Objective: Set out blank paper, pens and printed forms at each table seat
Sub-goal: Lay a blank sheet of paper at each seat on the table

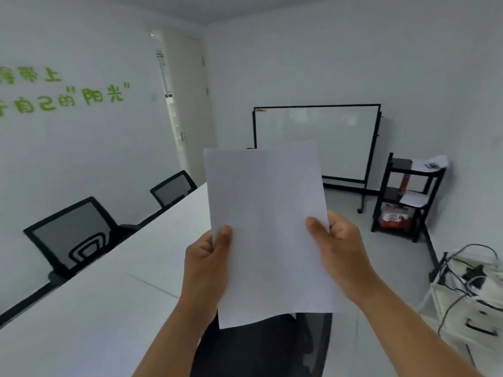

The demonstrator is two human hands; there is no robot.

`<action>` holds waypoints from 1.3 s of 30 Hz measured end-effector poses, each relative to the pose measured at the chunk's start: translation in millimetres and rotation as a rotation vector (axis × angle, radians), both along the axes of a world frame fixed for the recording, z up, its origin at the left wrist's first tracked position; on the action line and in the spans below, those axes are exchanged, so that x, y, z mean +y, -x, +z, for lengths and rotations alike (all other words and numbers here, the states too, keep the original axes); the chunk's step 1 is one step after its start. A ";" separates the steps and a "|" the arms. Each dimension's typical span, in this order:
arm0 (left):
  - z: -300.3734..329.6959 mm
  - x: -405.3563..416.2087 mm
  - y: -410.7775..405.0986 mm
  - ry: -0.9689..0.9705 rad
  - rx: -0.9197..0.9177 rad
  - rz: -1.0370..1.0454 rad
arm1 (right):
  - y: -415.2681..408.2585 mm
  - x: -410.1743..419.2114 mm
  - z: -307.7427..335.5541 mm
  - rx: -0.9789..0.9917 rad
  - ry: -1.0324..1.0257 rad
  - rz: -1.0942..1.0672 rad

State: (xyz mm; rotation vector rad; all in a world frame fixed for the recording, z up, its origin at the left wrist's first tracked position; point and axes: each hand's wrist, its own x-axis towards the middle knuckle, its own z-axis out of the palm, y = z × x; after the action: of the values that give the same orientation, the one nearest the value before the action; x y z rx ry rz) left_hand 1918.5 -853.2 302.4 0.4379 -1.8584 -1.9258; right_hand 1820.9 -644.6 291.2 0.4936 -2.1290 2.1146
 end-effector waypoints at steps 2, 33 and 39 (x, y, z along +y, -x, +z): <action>5.8 37.5 24.9 0.033 0.014 -0.067 | 11.7 45.3 2.9 0.027 0.026 -0.053; 54.3 305.3 343.4 -0.094 0.183 -0.586 | 209.1 326.8 57.5 0.173 -0.064 -0.600; 66.3 373.8 398.1 -0.118 0.192 -0.551 | 265.0 392.0 73.8 0.200 -0.053 -0.580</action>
State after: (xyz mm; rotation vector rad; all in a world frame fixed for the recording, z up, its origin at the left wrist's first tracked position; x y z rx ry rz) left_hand 1520.4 -479.3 368.8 -0.2532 -1.8724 -2.3325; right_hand 1555.8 -252.6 365.0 0.0650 -1.9169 1.6194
